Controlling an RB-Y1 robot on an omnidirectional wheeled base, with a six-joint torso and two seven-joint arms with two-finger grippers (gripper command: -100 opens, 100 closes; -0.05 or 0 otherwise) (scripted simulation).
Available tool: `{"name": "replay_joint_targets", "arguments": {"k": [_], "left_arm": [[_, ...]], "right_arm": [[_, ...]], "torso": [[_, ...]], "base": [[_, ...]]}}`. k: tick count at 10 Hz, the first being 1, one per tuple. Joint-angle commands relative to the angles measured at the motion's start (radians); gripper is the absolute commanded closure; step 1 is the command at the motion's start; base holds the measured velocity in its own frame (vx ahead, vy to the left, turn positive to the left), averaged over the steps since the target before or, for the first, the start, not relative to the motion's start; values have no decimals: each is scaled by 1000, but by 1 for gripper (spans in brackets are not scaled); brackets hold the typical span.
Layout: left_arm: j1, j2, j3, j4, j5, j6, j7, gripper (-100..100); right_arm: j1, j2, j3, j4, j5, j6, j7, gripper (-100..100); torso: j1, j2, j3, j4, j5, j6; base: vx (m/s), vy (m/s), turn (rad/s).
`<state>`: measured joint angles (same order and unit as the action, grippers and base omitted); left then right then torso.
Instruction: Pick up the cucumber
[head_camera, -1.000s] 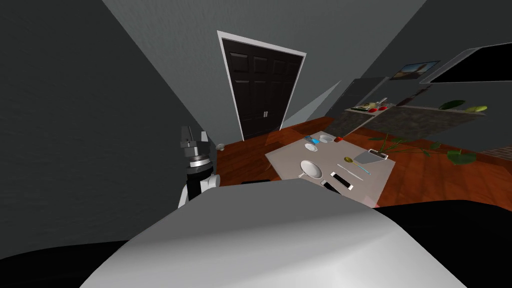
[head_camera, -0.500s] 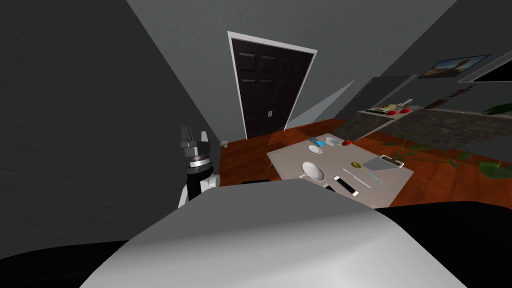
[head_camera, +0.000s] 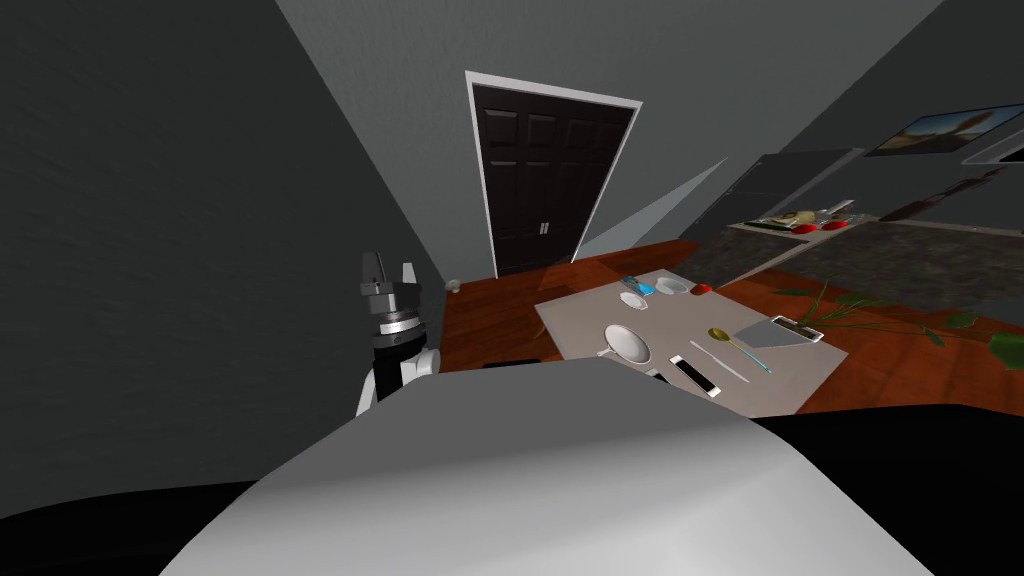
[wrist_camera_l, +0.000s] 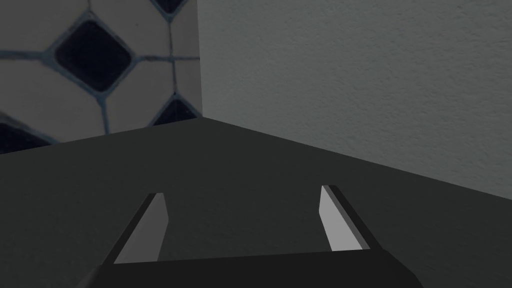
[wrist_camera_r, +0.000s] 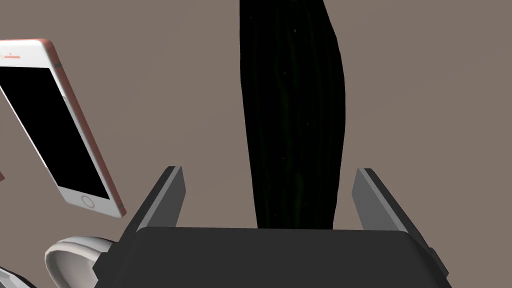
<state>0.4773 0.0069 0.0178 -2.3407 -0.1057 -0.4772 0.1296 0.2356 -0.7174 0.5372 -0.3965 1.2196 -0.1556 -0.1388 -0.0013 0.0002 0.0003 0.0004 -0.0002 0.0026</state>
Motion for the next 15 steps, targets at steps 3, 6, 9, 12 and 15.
{"name": "replay_joint_targets", "arguments": {"k": [3, 6, 9, 12, 15], "left_arm": [[0, 0, 0, 0, 0, 0, 0, 0], [0, 0, 0, 0, 0, 0, 0, 0], [0, 0, 0, 0, 0, 0, 0, 0], [0, 0, 0, 0, 0, 0, 0, 0], [0, 0, 0, 0, 0, 0, 0, 0]], "right_arm": [[0, 2, 0, 0, 0, -2, 3, 100], [0, 1, -1, 1, 0, -1, 4, 100], [17, -28, -9, -39, 16, -10, 13, 100], [17, -28, -9, -39, 16, -10, 13, 100], [48, -77, -15, -112, 45, -23, 16, 100]], "torso": [[0, -1, 0, 0, 1, 0], [0, -1, 0, 0, 0, 0], [2, -4, -3, -1, 1, 2], [2, -2, -1, 0, 2, 0], [4, -4, -3, -1, 3, 2]], "base": [[0, 0, 0], [0, 0, 0], [55, 17, -137], [12, 15, 19], [69, 36, -204]]}}
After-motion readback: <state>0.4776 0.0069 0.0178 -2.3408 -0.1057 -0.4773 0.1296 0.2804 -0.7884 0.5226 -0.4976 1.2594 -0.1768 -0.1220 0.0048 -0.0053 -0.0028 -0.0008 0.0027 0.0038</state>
